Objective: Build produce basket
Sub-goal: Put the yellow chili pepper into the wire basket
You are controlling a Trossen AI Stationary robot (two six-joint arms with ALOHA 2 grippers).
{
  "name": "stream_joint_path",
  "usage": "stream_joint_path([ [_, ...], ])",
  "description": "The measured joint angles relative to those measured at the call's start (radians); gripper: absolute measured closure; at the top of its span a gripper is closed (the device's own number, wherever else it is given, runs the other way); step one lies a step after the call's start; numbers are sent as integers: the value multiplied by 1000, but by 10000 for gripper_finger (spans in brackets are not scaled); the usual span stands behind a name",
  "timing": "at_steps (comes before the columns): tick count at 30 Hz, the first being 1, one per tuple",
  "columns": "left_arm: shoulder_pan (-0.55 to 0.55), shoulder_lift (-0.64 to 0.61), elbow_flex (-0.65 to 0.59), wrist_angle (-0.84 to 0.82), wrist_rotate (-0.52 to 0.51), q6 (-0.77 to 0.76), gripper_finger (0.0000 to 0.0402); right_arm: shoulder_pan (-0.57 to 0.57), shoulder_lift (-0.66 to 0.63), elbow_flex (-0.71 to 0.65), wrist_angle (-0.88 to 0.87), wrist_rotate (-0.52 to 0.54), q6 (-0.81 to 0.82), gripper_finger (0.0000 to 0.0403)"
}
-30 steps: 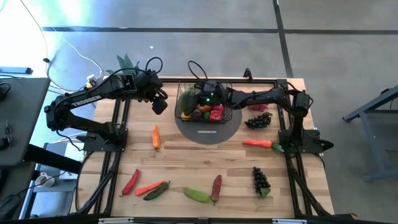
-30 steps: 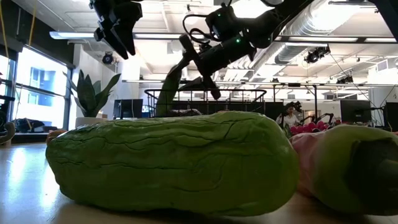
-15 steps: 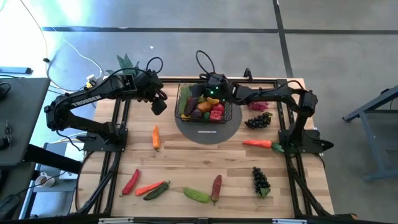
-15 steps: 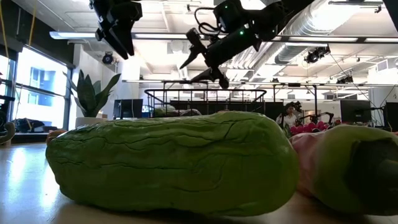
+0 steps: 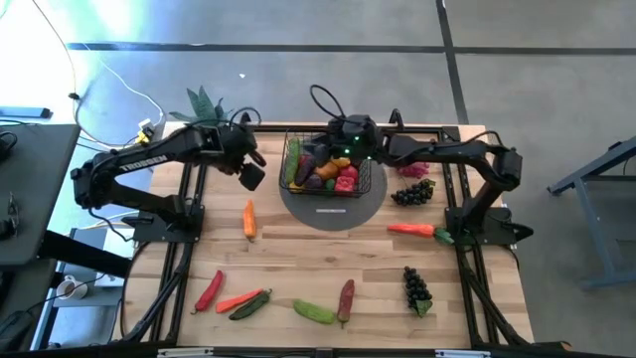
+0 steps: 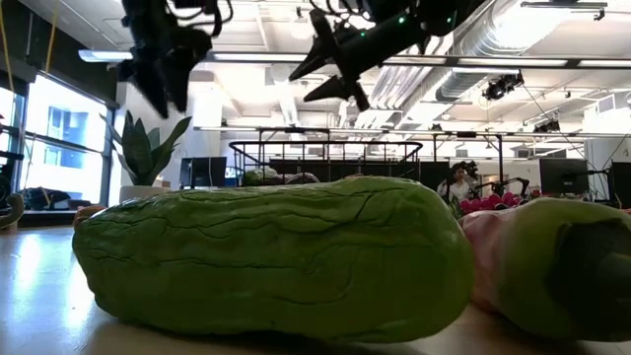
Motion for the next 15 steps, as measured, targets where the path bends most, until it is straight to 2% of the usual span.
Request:
stream_joint_path([
  [7, -83, 0, -135, 6, 13, -290, 179, -7, -89, 0, -181, 3, -135, 194],
  [15, -201, 0, -220, 32, 5, -590, 179, -11, -131, 0, -282, 11, -231, 194],
])
